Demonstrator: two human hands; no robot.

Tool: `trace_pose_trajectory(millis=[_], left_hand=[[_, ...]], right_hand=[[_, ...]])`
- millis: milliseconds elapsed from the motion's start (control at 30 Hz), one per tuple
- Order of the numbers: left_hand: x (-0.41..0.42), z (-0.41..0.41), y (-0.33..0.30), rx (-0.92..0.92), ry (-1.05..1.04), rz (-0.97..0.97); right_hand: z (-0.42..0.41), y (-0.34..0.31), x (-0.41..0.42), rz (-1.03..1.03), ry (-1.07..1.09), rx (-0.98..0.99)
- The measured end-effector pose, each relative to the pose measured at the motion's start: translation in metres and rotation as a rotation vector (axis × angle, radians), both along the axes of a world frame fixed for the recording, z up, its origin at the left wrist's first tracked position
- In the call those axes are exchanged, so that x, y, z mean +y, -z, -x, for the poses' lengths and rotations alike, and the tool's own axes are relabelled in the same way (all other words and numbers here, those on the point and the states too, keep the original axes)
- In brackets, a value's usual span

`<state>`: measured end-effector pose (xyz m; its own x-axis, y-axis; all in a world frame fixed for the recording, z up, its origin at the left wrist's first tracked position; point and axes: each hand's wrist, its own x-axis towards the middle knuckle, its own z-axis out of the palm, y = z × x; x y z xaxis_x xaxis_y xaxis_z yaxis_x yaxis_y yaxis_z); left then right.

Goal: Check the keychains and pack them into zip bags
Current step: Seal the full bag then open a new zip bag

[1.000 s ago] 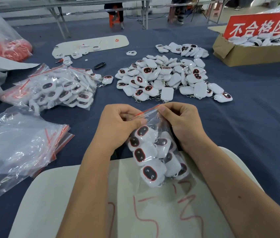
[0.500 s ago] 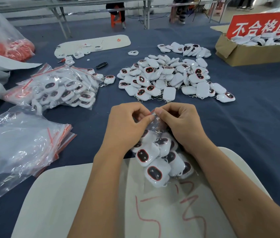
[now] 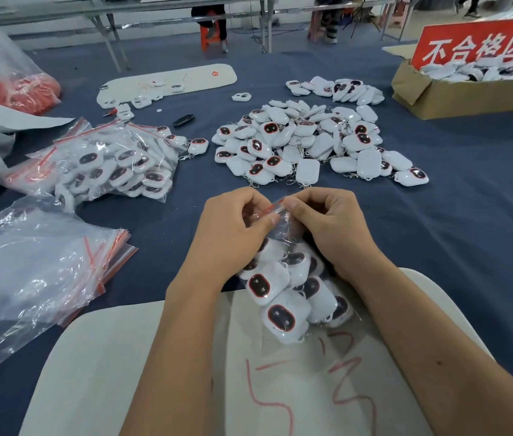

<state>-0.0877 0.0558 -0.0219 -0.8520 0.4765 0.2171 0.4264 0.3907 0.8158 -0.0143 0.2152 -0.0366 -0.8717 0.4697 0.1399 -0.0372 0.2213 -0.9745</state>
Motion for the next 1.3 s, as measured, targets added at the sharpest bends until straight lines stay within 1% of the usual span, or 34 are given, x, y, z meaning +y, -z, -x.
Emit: trace_pose_trajectory(millis=[133,267,333,467,600,867,933,1133,1300], left_hand=[[-0.008,0.005,0.001,-0.047,0.007,0.023],[-0.011,0.011,0.001,-0.094,0.0,-0.065],[-0.01,0.012,0.002,-0.098,-0.007,-0.094],[-0.012,0.012,0.003,-0.123,0.014,-0.131],[-0.014,0.013,0.003,-0.216,0.049,-0.123],[-0.015,0.011,0.001,-0.313,-0.002,-0.2],[-0.015,0.011,0.0,-0.291,-0.01,-0.195],[-0.006,0.005,-0.006,-0.051,0.024,-0.054],[-0.006,0.005,-0.004,-0.032,0.054,-0.014]], right_hand=[[0.001,0.001,0.001,-0.013,0.07,-0.027],[0.002,0.003,0.002,-0.011,0.112,-0.02],[0.003,0.003,0.003,0.01,0.1,-0.016],[0.002,0.003,0.003,0.008,-0.019,-0.019],[0.001,0.004,0.004,0.006,-0.003,-0.013],[0.002,0.003,0.004,0.019,0.025,-0.029],[0.001,0.003,0.004,0.008,0.027,-0.017],[-0.001,0.003,0.001,-0.151,-0.052,0.072],[-0.002,0.003,0.0,-0.136,-0.131,0.109]])
